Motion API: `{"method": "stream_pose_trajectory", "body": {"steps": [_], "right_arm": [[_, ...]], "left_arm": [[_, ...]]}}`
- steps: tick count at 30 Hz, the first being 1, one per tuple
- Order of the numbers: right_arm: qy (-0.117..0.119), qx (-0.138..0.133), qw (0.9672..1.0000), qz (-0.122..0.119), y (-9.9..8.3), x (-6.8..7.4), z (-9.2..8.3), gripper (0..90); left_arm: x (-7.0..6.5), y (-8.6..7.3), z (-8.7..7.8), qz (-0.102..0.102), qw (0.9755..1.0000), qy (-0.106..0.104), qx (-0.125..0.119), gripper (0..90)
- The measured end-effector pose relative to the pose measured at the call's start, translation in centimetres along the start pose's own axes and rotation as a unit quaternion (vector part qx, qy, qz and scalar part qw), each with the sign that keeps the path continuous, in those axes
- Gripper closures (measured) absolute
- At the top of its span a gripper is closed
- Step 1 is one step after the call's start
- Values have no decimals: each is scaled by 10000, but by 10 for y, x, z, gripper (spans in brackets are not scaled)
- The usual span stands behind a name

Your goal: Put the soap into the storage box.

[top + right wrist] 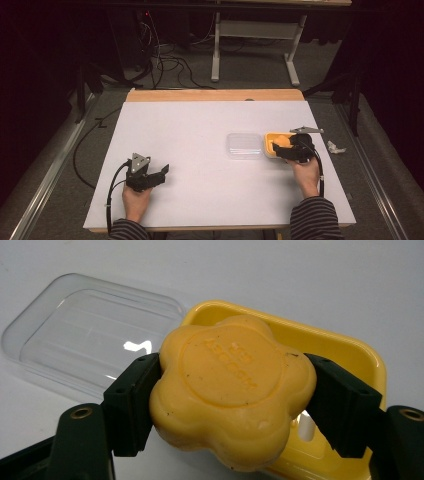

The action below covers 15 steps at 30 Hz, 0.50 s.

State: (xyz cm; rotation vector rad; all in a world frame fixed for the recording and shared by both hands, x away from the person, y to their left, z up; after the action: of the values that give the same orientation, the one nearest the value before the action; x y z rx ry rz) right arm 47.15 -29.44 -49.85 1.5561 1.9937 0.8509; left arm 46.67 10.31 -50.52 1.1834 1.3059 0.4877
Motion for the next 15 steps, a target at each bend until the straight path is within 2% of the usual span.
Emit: {"method": "stream_pose_trajectory", "body": {"steps": [5, 15], "right_arm": [[-99, 49, 9999, 108, -1, -6, 7, 275], [-249, 157, 9995, 140, -2, -12, 19, 274]], "left_arm": [[0, 0, 0, -4, 10000, -4, 6, 227], [0, 0, 0, -2, 10000, -7, 1, 226]]}}
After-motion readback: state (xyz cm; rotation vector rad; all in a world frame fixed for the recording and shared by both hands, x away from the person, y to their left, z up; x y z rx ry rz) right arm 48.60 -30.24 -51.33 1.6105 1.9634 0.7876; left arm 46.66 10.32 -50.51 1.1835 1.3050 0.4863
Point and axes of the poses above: each handheld gripper's, and its own axes: z roughly forward along the jaws, y roughly out of its top, x roughly to its left, the point moved 10 cm from there along z, roughly forward along the jaws
